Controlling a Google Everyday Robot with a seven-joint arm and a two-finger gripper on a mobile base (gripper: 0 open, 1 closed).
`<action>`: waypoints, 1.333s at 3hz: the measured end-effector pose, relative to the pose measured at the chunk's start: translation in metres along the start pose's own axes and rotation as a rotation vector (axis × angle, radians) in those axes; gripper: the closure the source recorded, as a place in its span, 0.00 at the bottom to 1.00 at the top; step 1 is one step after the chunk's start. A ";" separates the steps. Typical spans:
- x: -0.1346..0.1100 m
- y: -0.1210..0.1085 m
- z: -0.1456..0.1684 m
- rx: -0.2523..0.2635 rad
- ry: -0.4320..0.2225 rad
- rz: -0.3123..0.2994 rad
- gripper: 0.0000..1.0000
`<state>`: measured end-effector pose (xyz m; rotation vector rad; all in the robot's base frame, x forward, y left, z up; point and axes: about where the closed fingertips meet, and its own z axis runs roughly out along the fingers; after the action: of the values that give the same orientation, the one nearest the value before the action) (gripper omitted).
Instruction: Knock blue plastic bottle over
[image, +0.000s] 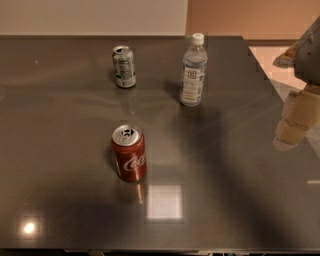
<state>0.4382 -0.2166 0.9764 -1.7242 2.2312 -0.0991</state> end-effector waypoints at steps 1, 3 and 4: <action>0.000 0.000 0.000 0.000 0.000 0.000 0.00; -0.003 -0.025 0.007 0.017 -0.064 0.031 0.00; -0.007 -0.054 0.023 0.031 -0.132 0.070 0.00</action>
Offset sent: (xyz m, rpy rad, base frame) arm 0.0108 -0.0037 -0.0002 0.0326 0.0041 -0.0054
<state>0.4969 -0.2217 0.9698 -1.5873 2.1799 -0.0035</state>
